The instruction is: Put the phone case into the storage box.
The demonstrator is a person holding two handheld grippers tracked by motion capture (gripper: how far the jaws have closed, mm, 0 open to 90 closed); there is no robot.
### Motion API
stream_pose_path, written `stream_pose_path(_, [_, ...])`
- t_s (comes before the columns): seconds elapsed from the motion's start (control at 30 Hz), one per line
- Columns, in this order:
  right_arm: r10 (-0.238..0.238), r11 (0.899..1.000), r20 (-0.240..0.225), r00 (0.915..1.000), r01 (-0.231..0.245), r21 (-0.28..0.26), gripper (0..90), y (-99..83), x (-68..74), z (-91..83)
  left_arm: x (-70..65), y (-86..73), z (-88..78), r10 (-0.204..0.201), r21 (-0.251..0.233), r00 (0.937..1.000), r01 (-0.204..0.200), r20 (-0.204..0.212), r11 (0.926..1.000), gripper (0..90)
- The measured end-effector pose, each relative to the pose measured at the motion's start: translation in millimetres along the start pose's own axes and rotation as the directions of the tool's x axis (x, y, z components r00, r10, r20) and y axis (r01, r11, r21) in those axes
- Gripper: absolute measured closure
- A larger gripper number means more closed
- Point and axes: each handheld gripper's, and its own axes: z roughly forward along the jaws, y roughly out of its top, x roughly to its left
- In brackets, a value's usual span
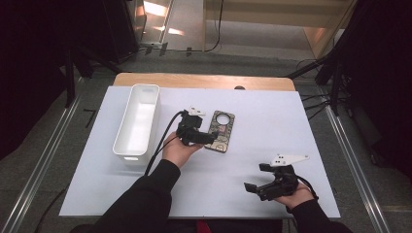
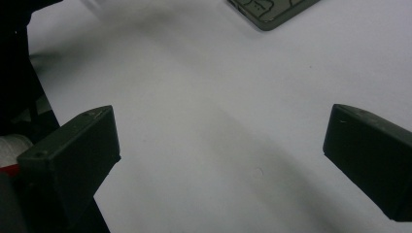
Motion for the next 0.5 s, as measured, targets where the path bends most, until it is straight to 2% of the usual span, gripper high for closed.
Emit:
stream_pose_path(0.13, [0.0,1.0,-0.001,1.0,0.0,0.0,0.0,0.0,0.0,0.0,-4.1,2.4,5.0,0.012,0.006,0.9996,-0.012,-0.025,0.9999,21.3])
stream_pose_path(0.3, [0.0,1.0,-0.001,1.0,0.0,0.0,0.0,-0.1,-0.1,0.0,-6.4,5.1,10.3,-0.004,-0.003,0.9997,0.004,-0.026,1.0,21.3])
stream_pose_path(0.5, [-0.003,1.0,-0.004,1.0,0.003,0.001,0.0,-0.2,-0.1,0.0,-10.6,9.3,15.2,-0.004,-0.02,0.9985,0.002,-0.055,0.9998,21.2])
